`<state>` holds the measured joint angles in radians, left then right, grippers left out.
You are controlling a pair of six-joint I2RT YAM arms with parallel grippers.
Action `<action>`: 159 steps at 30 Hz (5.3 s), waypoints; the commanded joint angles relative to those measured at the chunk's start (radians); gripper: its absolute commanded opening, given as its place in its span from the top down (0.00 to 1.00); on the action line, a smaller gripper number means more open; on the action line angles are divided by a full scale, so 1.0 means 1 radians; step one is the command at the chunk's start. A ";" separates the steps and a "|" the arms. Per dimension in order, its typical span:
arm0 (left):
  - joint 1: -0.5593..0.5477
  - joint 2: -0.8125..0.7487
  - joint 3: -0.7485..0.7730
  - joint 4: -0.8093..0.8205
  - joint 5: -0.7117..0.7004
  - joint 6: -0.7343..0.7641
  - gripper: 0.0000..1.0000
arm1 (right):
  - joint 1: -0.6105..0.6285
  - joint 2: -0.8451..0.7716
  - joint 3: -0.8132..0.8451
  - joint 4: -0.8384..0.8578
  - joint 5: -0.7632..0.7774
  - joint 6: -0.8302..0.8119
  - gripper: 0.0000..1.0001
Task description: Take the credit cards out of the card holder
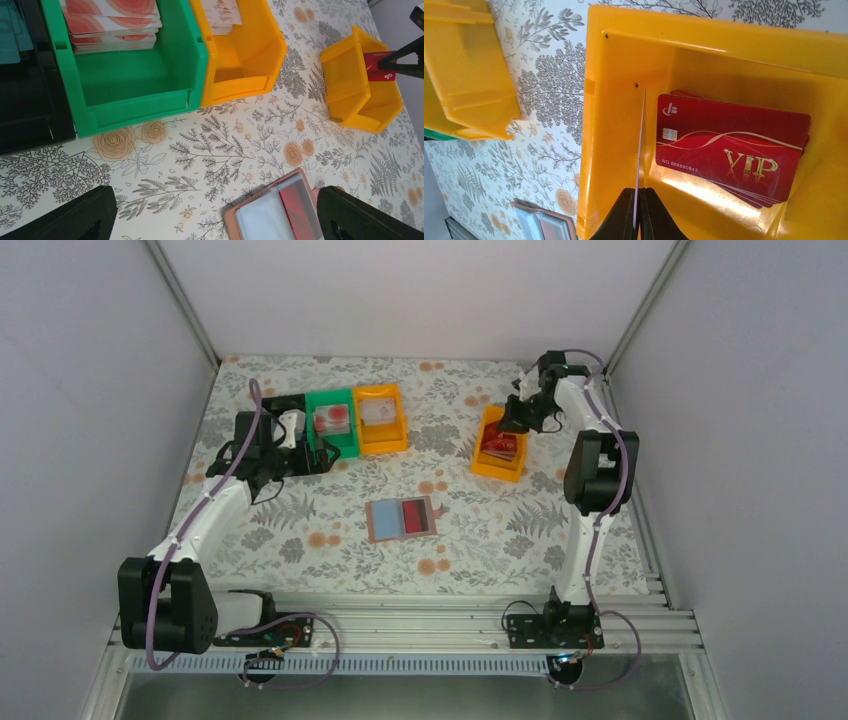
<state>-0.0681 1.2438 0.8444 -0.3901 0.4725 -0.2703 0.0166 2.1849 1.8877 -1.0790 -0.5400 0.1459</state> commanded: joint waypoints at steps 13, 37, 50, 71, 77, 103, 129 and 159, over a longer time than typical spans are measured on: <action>0.005 0.007 -0.004 0.019 0.012 0.003 0.00 | -0.016 -0.015 0.034 -0.029 0.047 -0.034 0.87; 0.005 0.006 -0.002 0.016 0.013 0.003 0.00 | -0.016 -0.038 -0.072 0.096 0.043 0.031 0.96; 0.005 0.002 -0.007 0.022 0.028 0.011 0.00 | -0.054 -0.120 -0.114 0.083 -0.002 0.023 0.96; 0.005 0.006 -0.013 0.020 0.022 0.013 0.00 | -0.046 -0.039 -0.020 0.069 0.092 0.009 0.46; 0.004 0.002 -0.017 0.025 0.033 0.020 0.00 | -0.021 -0.055 -0.012 0.068 0.092 0.029 0.45; -0.227 0.105 -0.122 0.063 0.023 0.119 0.00 | 0.711 -0.580 -0.625 0.352 0.549 0.400 0.31; -0.246 0.180 -0.169 0.066 0.011 0.086 0.00 | 0.884 -0.179 -0.606 0.300 0.563 0.508 0.08; -0.245 0.181 -0.153 0.074 0.021 0.117 0.00 | 0.802 -0.106 -0.492 0.256 0.586 0.425 0.12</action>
<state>-0.3119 1.4330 0.6731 -0.3302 0.4828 -0.1684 0.8173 2.0209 1.4136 -0.8341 0.0196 0.5766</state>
